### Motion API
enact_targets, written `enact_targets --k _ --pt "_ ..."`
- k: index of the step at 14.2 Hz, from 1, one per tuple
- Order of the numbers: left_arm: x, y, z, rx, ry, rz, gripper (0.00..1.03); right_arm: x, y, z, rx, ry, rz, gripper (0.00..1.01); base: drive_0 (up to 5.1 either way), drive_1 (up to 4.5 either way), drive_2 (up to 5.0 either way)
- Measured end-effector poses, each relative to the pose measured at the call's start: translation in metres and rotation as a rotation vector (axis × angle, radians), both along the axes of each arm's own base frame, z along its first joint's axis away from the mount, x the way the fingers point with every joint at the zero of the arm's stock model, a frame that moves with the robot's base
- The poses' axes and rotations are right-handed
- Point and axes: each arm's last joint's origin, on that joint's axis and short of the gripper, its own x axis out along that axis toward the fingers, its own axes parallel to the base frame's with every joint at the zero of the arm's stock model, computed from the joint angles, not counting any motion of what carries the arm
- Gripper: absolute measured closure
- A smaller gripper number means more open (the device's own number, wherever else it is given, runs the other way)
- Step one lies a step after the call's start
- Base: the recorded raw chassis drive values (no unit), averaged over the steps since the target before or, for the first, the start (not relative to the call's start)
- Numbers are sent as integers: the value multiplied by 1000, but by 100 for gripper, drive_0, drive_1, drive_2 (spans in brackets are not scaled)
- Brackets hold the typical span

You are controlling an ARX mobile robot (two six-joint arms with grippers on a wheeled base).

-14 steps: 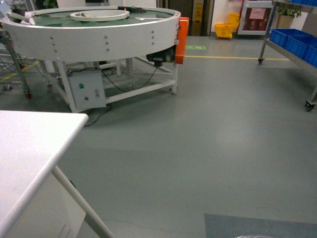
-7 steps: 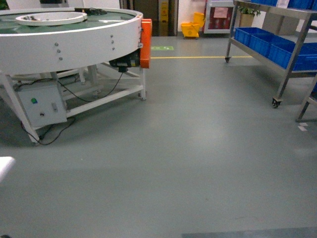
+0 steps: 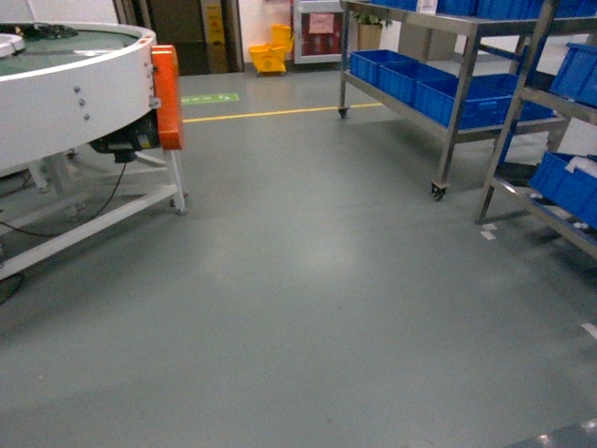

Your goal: Pick red block from blue box to shelf

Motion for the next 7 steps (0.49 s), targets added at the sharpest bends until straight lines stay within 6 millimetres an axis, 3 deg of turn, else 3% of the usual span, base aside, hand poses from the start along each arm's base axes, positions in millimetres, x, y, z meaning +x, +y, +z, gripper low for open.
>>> enact_targets --k 7 --pt "0 0 0 0 0 1 5 0 0 0 0 -2 0 73 -166 248 -579"
